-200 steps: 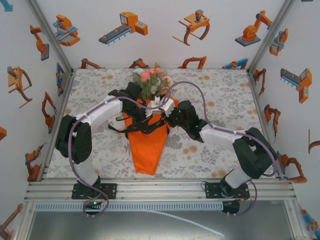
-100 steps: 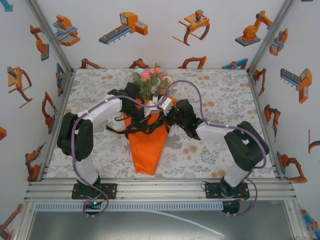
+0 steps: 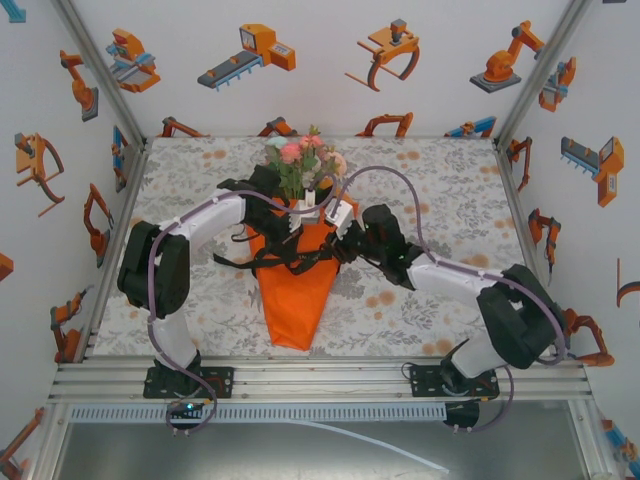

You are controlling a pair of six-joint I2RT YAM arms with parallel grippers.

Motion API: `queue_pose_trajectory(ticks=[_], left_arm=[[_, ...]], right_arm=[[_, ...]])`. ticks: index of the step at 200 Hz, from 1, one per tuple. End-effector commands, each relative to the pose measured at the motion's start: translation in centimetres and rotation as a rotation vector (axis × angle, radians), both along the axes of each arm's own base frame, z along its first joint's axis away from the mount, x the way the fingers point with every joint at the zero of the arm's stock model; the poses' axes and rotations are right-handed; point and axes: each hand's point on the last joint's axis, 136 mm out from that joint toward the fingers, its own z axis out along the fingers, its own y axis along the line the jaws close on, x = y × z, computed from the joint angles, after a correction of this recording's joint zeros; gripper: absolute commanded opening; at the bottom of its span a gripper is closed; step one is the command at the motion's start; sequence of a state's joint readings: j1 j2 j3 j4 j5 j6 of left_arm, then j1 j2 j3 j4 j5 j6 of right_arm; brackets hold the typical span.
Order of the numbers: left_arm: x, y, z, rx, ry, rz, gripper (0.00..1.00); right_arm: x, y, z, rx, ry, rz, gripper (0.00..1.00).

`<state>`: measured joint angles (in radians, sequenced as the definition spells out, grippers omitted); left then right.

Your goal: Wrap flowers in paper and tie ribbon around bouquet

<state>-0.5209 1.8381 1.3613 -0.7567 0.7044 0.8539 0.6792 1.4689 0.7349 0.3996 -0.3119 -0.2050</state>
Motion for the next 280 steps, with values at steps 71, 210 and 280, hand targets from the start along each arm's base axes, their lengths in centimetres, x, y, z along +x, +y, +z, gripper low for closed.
queue_pose_trajectory(ticks=[71,210,280], left_arm=[[0.3,-0.8,1.5,-0.064,-0.003,-0.010,0.00],[-2.3,-1.4,-0.3,0.099,0.067,-0.174,0.00],[-1.5,-1.0,0.5,0.089,0.021,-0.152,0.00]], right_arm=[[-2.1,-3.0,-0.6,0.124,0.193,-0.166,0.38],[0.3,-5.2,1.2,0.108,-0.009,-0.256,0.14],[-1.3,-5.5,-2.0,0.576,0.664,-0.754,0.17]])
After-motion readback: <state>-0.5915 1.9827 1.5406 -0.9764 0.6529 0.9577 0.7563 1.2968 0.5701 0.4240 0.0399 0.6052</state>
